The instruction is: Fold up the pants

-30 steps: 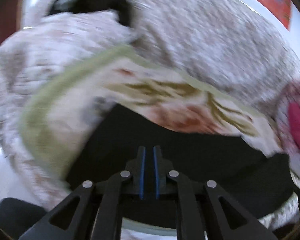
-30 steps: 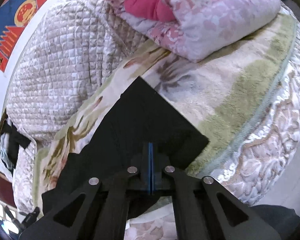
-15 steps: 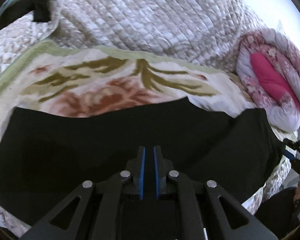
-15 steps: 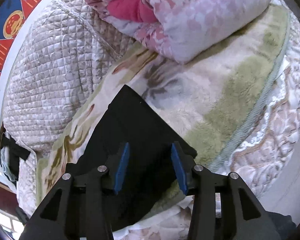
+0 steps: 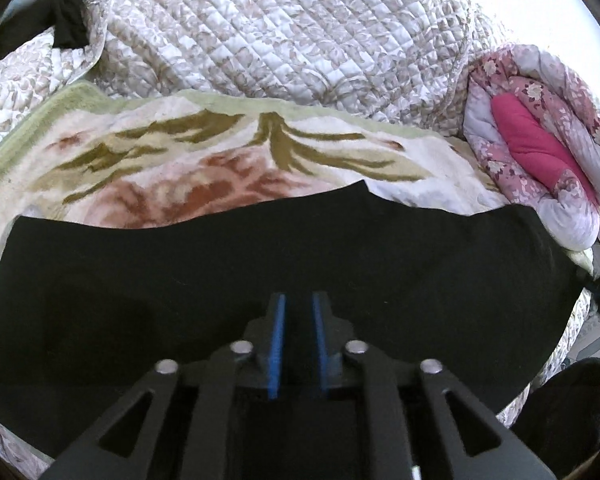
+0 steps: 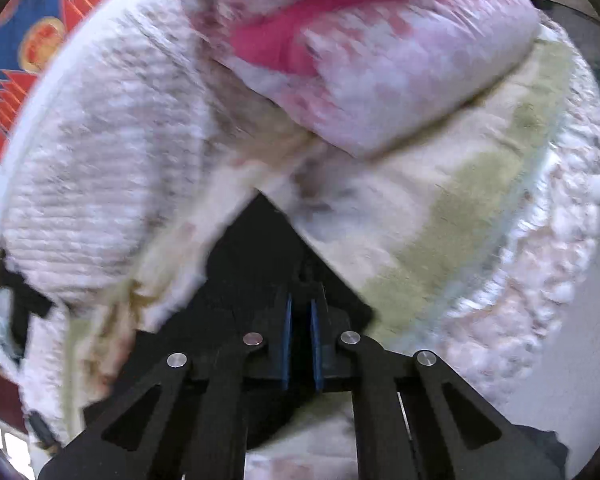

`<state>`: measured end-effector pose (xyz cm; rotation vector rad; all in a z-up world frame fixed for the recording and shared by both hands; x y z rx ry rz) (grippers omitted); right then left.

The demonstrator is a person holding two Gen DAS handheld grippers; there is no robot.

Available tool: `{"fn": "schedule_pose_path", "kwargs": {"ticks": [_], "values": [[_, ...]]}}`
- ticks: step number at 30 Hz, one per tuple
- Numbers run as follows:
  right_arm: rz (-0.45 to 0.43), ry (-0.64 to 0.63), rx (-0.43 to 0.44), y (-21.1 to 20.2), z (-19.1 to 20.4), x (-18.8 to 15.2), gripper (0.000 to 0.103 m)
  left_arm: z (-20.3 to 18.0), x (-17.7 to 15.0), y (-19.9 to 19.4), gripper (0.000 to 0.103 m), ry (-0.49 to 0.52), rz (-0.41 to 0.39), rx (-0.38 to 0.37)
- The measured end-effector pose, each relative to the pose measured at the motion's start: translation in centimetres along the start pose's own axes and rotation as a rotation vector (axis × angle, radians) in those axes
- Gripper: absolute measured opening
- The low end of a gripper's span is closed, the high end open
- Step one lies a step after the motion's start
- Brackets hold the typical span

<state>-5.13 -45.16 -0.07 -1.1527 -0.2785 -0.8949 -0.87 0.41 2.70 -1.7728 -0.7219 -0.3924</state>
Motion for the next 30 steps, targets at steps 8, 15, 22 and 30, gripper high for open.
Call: {"fn": "schedule_pose_path", "kwargs": {"ticks": [8, 15, 22, 30], "values": [[-0.113, -0.033, -0.110, -2.1, 1.1, 0.5, 0.022, 0.8, 0.3, 0.1, 0.026, -0.018, -0.006, 0.020], [0.000, -0.324, 0.012, 3.0, 7.3, -0.4, 0.025, 1.9, 0.1, 1.8, 0.032, -0.006, 0.003, 0.121], [0.002, -0.362, 0.013, 4.5, 8.2, -0.8, 0.028, 3.7, 1.1, 0.0, 0.032, -0.047, -0.095, 0.179], [0.072, -0.571, 0.098, 7.5, 13.5, -3.5, 0.030, 10.0, 2.2, 0.4, 0.034, -0.245, -0.062, 0.270]]}}
Point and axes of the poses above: each gripper's, at about its wrist camera, not at the fingertips, and y roughly the way its jaws point, z to its left, x to its top, the point moved 1 cm from there along y, roughly the way its jaws point, and after that the axes turned 11 degrees about -y, right-handed, at the moved point
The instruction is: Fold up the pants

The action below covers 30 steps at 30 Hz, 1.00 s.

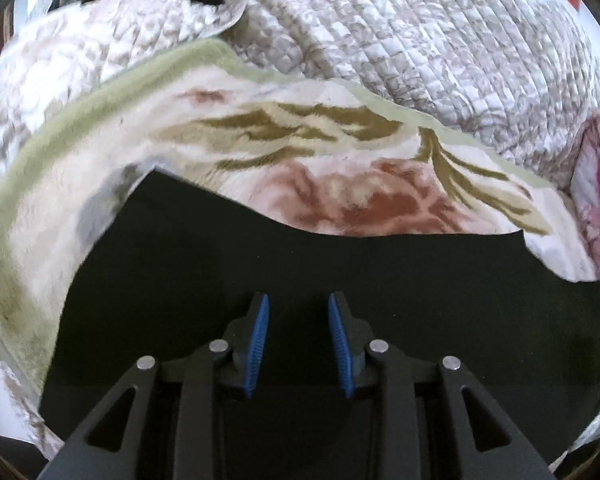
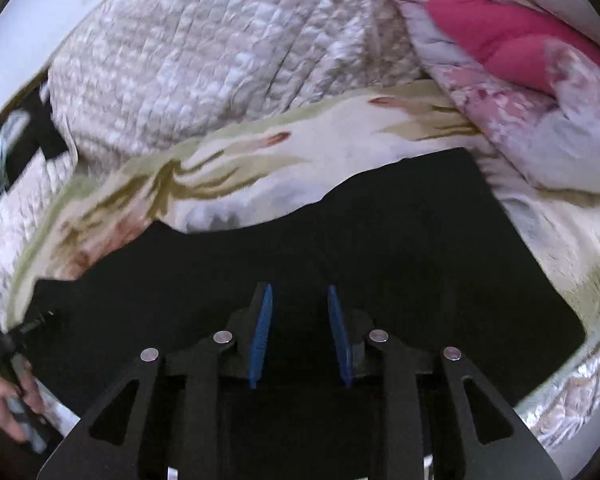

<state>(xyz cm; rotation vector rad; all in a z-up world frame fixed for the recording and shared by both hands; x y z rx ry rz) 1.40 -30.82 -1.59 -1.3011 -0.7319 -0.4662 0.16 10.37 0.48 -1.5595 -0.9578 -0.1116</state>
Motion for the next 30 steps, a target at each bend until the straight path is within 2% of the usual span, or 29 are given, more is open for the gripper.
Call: {"fn": "schedule_pose_path", "kwargs": {"ticks": [2, 6, 9, 11, 14, 20, 22, 24, 30], "values": [[0.048, -0.010, -0.008, 1.3, 0.0, -0.6, 0.029, -0.7, -0.3, -0.5, 0.034, 0.030, -0.015, -0.007], [0.015, -0.043, -0.001, 0.6, 0.8, -0.9, 0.030, -3.7, -2.1, -1.9, 0.034, 0.134, -0.032, -0.076], [0.018, -0.100, 0.019, 0.6, 2.3, -1.4, 0.030, -5.6, -3.5, -2.2, 0.034, 0.212, -0.033, -0.085], [0.023, -0.153, -0.008, 0.7, 3.3, -1.6, 0.031, -6.1, -4.1, -1.9, 0.034, 0.228, -0.005, -0.093], [0.020, -0.210, -0.017, 0.8, 4.5, -1.7, 0.037, -6.5, -4.7, -2.0, 0.035, 0.257, -0.016, -0.076], [-0.019, -0.318, -0.004, 0.3, 7.0, -2.0, 0.038, -6.6, -5.0, -2.7, 0.035, 0.251, -0.019, -0.086], [0.009, -0.364, 0.011, 0.9, 8.1, -2.5, 0.038, -6.7, -5.4, -2.5, 0.038, 0.263, -0.008, -0.088], [0.039, -0.377, 0.016, 1.6, 8.6, -2.9, 0.038, -7.0, -5.8, -2.4, 0.039, 0.283, -0.019, -0.074], [0.003, -0.382, 0.032, 0.8, 8.9, -2.9, 0.038, -6.7, -6.1, -3.0, 0.039, 0.258, -0.021, -0.077]]}}
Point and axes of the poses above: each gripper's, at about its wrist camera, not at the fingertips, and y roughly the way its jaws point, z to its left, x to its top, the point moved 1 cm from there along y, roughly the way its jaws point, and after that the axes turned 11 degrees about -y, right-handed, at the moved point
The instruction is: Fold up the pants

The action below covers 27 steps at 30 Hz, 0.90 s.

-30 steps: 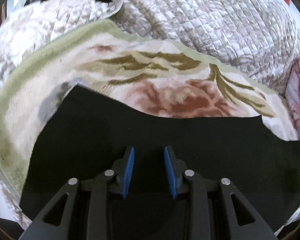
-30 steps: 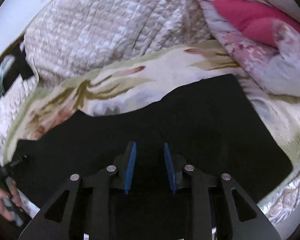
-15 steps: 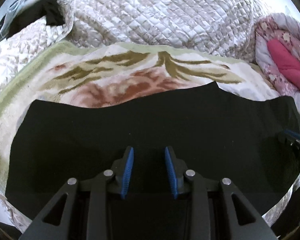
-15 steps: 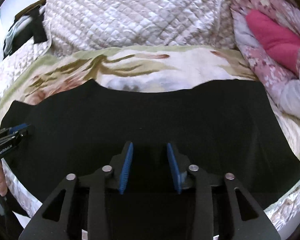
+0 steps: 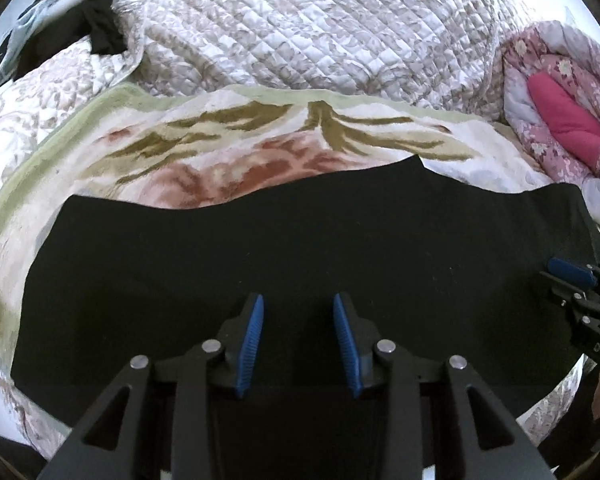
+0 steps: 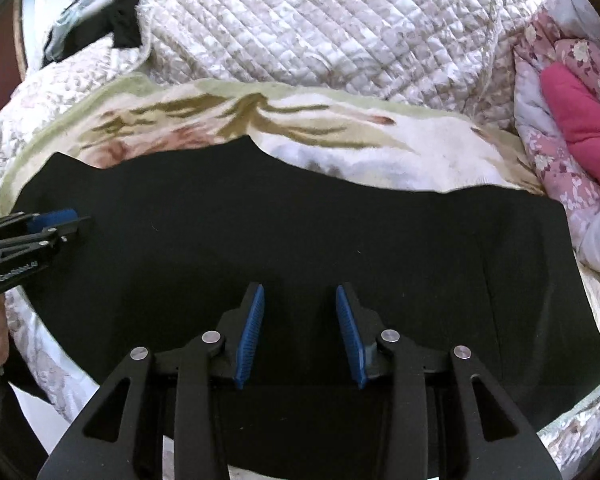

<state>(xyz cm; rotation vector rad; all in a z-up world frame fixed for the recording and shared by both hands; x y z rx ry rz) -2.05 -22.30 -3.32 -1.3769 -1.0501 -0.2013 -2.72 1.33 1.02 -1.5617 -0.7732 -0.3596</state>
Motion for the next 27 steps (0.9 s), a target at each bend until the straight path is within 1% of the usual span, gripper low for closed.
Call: {"fn": "schedule_pose_path", "kwargs": {"ticks": [2, 4, 8, 10, 13, 15, 17, 19, 20, 21, 23, 24, 27], "values": [[-0.001, -0.025, 0.010, 0.0, 0.5, 0.0, 0.038, 0.3, -0.6, -0.2, 0.040, -0.007, 0.002, 0.000], [0.039, -0.041, 0.019, 0.8, 1.0, -0.2, 0.040, 0.5, -1.0, -0.4, 0.041, 0.002, -0.006, 0.003], [0.040, -0.033, 0.022, 1.0, 1.1, -0.2, 0.042, 1.2, -1.0, -1.2, 0.041, 0.000, -0.014, 0.011], [0.039, -0.018, 0.032, 0.9, 0.8, -0.2, 0.042, 2.7, -0.5, -1.9, 0.041, -0.030, -0.049, 0.048], [0.038, -0.004, 0.041, 0.9, 0.7, -0.3, 0.042, 6.2, 0.6, -3.4, 0.041, -0.101, -0.118, 0.126], [0.038, -0.006, 0.039, 0.8, 0.7, -0.3, 0.043, 8.8, 1.2, -4.1, 0.042, -0.149, -0.146, 0.173], [0.037, -0.005, 0.041, 0.8, 0.7, -0.4, 0.043, 11.5, 1.6, -4.6, 0.047, -0.197, -0.169, 0.226], [0.036, -0.005, 0.044, 0.9, 0.8, -0.3, 0.043, 14.3, 1.7, -4.8, 0.050, -0.271, -0.166, 0.266], [0.036, -0.008, 0.044, 0.9, 0.8, -0.3, 0.043, 15.6, 1.6, -4.6, 0.051, -0.310, -0.146, 0.266], [0.036, -0.010, 0.043, 0.8, 0.9, -0.3, 0.043, 16.7, 1.4, -4.2, 0.051, -0.349, -0.112, 0.249], [0.036, -0.014, 0.044, 0.9, 0.9, -0.2, 0.043, 17.8, 0.7, -3.4, 0.052, -0.403, -0.052, 0.201], [0.036, -0.013, 0.043, 0.9, 0.9, -0.2, 0.043, 17.9, 0.4, -3.2, 0.054, -0.413, -0.043, 0.182], [0.035, -0.014, 0.043, 0.9, 0.9, -0.2, 0.043, 17.3, 0.0, -3.4, 0.060, -0.393, -0.050, 0.175]]}}
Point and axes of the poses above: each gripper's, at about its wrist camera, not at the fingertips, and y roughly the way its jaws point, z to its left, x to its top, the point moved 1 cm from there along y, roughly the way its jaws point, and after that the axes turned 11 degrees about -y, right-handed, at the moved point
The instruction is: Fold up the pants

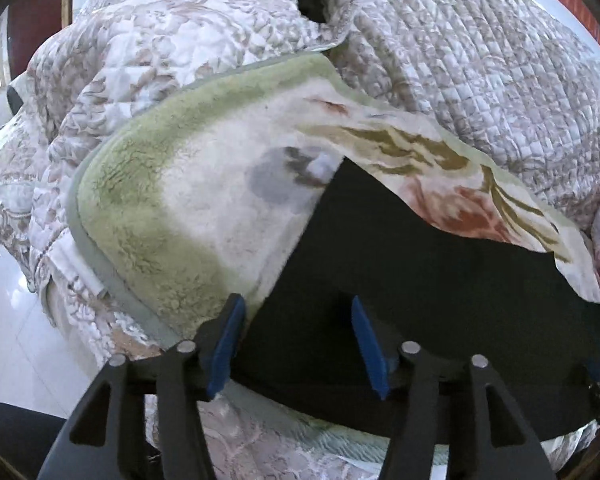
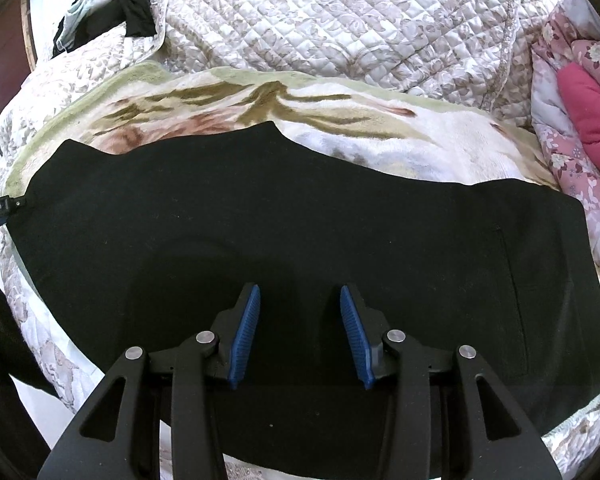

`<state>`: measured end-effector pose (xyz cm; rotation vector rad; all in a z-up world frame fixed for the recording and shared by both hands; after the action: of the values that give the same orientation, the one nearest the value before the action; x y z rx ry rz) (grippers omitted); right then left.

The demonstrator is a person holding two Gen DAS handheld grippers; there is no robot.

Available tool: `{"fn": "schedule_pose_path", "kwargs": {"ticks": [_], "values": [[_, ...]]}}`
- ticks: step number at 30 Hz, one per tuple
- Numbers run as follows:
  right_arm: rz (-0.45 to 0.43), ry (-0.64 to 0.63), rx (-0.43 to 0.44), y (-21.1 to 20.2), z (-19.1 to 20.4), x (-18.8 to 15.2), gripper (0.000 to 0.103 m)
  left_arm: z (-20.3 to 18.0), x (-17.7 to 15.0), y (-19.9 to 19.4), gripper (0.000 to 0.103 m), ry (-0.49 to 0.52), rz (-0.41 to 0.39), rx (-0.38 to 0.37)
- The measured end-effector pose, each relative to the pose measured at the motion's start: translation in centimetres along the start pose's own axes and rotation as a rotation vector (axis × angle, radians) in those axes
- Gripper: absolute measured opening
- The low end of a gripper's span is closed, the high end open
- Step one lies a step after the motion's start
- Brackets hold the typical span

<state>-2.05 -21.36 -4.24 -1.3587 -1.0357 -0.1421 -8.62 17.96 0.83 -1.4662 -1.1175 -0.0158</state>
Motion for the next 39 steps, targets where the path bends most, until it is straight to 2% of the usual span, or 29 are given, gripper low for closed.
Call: {"fn": "schedule_pose_path", "kwargs": {"ticks": [4, 8, 10, 13, 15, 17, 19, 21, 27, 32, 36, 39], "values": [[0.001, 0.002, 0.000, 0.0, 0.0, 0.0, 0.043, -0.2, -0.8, -0.8, 0.062, -0.012, -0.010, -0.042], [0.001, 0.001, 0.000, 0.0, 0.0, 0.0, 0.043, 0.5, -0.5, -1.4, 0.062, -0.077, -0.010, -0.118], [0.001, 0.001, 0.001, 0.0, 0.0, 0.0, 0.043, 0.6, -0.4, -1.2, 0.061, -0.095, -0.004, -0.126], [0.001, 0.001, 0.001, 0.0, 0.0, 0.0, 0.043, 0.2, -0.6, -0.6, 0.046, -0.059, -0.009, -0.057], [0.001, 0.001, 0.000, 0.0, 0.0, 0.0, 0.043, 0.0, -0.6, -0.5, 0.041, -0.047, -0.014, -0.033], [0.001, 0.002, 0.002, 0.0, 0.0, 0.1, 0.043, -0.2, -0.5, -0.7, 0.019, -0.040, -0.014, -0.045], [0.001, 0.002, 0.002, 0.0, -0.1, 0.1, 0.043, -0.8, -0.4, -1.0, 0.011, -0.023, -0.013, -0.057], [0.001, 0.002, 0.003, 0.0, -0.1, 0.1, 0.043, -1.6, -0.5, -1.3, 0.009, 0.007, -0.013, -0.077], [-0.006, 0.035, 0.024, -0.1, -0.5, 0.1, 0.043, -5.5, -0.2, -3.2, 0.008, 0.075, -0.015, -0.218], [-0.019, 0.125, 0.051, -0.4, -1.6, -0.1, 0.043, -11.4, -0.6, -4.1, 0.008, 0.150, 0.028, -0.377], [-0.033, 0.198, 0.035, -0.9, -2.9, -0.3, 0.043, -17.5, -2.8, -4.7, 0.008, 0.240, 0.079, -0.511], [-0.043, 0.252, 0.021, -1.3, -4.0, -0.5, 0.043, -21.5, -5.8, -4.5, 0.008, 0.315, 0.146, -0.591]]}}
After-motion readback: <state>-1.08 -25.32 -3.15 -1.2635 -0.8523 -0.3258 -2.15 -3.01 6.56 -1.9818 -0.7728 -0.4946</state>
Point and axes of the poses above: each gripper's, at about its wrist camera, not at the fingertips, and y roughly the way its jaws point, z to its left, x to its top, the point moved 1 cm from there along y, roughly the way its jaws point, and after that the axes turned 11 degrees about -y, right-handed, at the moved point
